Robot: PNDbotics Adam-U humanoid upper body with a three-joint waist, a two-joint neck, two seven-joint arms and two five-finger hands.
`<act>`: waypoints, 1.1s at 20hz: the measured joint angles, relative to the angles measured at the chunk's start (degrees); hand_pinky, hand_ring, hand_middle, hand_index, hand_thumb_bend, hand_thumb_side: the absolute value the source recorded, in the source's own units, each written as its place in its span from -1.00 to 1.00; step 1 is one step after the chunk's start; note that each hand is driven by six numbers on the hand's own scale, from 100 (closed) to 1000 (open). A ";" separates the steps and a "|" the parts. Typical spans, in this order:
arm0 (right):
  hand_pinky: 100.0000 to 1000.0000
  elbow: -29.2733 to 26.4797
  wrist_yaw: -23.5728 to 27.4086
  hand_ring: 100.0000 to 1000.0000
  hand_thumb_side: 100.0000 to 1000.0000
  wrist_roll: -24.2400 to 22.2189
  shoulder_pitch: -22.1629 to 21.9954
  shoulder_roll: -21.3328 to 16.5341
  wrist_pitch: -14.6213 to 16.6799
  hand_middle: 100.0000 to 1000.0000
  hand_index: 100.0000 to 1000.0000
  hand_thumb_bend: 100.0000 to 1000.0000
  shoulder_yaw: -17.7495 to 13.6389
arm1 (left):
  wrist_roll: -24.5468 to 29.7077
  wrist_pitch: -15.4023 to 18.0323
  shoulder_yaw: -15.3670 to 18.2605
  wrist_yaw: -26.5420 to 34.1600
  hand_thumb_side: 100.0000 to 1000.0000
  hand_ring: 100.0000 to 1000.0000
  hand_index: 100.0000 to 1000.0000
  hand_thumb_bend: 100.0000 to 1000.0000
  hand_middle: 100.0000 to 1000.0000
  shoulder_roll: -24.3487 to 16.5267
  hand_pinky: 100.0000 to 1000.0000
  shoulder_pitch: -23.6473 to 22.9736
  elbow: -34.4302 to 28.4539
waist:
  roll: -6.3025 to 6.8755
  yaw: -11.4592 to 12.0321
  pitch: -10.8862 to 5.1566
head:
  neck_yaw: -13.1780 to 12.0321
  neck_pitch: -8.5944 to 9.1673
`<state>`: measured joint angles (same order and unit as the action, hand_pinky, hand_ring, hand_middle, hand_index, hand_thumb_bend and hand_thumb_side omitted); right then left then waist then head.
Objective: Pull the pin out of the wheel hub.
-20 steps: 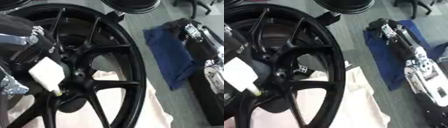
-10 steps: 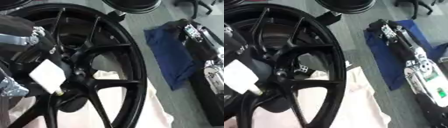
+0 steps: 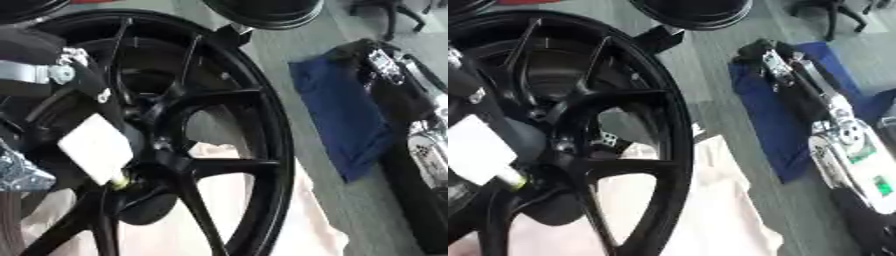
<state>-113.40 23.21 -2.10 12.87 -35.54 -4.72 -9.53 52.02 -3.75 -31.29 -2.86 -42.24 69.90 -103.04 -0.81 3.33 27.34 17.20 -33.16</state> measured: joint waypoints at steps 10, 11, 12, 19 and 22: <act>1.00 0.00 0.06 0.57 0.18 0.16 -0.36 0.00 0.18 -0.40 0.28 -1.00 -0.14 | -0.54 -2.51 3.02 3.05 -0.90 -0.23 -0.30 -0.65 -0.52 -0.64 0.34 0.48 -0.78 | -0.05 0.73 -1.08 | -1.52 -0.33; 1.00 0.00 0.08 0.57 0.17 0.17 -0.39 0.00 0.19 -0.40 0.28 -1.00 -0.16 | -0.68 -2.70 3.33 3.40 -0.90 -0.23 -0.31 -0.65 -0.52 -0.92 0.35 0.47 -1.02 | -0.08 0.88 -1.18 | -1.84 -0.45; 1.00 0.00 0.09 0.57 0.17 0.17 -0.45 0.00 0.19 -0.40 0.28 -1.00 -0.17 | -0.85 -2.88 3.65 3.76 -0.90 -0.24 -0.31 -0.66 -0.53 -1.16 0.35 0.46 -1.18 | -0.10 1.01 -1.24 | -2.07 -0.47; 1.00 0.00 0.15 0.57 0.16 0.43 -1.33 0.00 0.45 -0.40 0.28 -1.00 -0.37 | -3.58 -4.20 6.65 7.64 -0.89 -0.27 -0.32 -0.71 -0.55 -3.58 0.35 -0.66 -2.21 | -0.50 2.51 -1.93 | -2.44 -1.03; 1.00 0.00 0.15 0.57 0.16 0.61 -1.78 0.00 0.57 -0.40 0.28 -1.00 -0.61 | -5.83 -4.51 8.72 9.66 -0.89 -0.28 -0.32 -0.74 -0.56 -5.47 0.36 -2.24 -2.21 | -0.72 3.53 -2.58 | -2.30 -1.48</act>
<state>-113.40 23.36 -1.50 11.10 -35.54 -4.15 -10.13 46.19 -8.26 -22.57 6.80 -47.71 67.66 -105.26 -1.53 6.86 24.77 14.91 -34.64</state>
